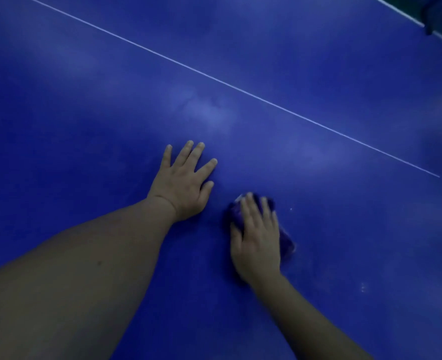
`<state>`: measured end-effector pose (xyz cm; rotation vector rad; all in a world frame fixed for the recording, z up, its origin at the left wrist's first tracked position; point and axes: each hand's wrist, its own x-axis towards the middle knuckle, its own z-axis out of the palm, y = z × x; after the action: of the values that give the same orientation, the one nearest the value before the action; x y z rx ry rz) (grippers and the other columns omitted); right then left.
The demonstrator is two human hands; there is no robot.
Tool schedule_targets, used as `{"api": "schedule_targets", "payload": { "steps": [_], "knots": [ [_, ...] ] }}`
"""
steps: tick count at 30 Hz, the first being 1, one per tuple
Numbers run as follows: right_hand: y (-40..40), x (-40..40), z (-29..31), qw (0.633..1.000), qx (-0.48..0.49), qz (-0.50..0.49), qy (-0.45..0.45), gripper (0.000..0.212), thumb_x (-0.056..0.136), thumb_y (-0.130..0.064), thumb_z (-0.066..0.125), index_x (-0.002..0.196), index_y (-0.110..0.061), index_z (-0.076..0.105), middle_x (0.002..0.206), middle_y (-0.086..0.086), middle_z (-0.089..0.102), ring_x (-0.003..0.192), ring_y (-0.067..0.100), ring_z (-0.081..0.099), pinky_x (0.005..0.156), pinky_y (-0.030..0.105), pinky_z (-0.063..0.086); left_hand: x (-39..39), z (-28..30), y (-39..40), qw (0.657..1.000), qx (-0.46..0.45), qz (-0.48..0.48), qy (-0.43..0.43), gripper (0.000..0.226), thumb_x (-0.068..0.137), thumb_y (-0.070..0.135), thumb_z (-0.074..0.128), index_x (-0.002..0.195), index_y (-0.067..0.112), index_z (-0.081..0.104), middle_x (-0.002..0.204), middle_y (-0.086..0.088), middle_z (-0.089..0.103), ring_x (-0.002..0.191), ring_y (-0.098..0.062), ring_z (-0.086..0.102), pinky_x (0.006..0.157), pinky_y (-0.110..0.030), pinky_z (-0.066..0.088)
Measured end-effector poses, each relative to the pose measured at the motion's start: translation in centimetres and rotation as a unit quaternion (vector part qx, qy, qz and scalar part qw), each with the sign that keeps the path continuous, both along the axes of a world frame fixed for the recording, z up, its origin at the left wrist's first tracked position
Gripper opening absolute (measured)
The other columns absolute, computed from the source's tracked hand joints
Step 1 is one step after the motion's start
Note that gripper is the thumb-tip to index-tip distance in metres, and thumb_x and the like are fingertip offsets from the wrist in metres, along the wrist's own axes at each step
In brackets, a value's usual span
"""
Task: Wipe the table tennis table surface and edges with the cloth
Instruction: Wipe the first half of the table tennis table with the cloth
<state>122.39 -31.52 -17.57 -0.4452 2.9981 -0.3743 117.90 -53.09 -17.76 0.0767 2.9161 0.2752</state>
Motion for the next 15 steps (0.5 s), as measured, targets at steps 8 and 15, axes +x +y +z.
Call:
{"api": "schedule_targets", "payload": {
  "steps": [8,15],
  "knots": [
    [0.2,-10.4,0.3,0.998,-0.005,0.057,-0.022,0.056,0.099,-0.038,0.043,0.152,-0.019,0.043,0.161,-0.001,0.035,0.152,0.023,0.022,0.122,0.047,0.019,-2.9,-1.8,1.5,0.999,-0.002,0.047,0.020,0.066,0.096,0.055,0.005,0.159,0.036,0.012,0.169,-0.004,0.000,0.155,-0.026,-0.012,0.119,-0.062,-0.010],
    [-1.2,-8.8,0.2,0.999,-0.001,-0.040,-0.010,0.063,0.098,-0.046,0.029,0.154,-0.020,0.039,0.162,-0.004,0.032,0.153,0.021,0.017,0.124,0.045,0.014,-3.0,-1.9,1.7,0.998,-0.003,0.052,0.018,0.065,0.096,0.056,0.004,0.159,0.038,0.004,0.169,-0.005,-0.006,0.154,-0.026,-0.016,0.119,-0.061,-0.012]
  ]
}}
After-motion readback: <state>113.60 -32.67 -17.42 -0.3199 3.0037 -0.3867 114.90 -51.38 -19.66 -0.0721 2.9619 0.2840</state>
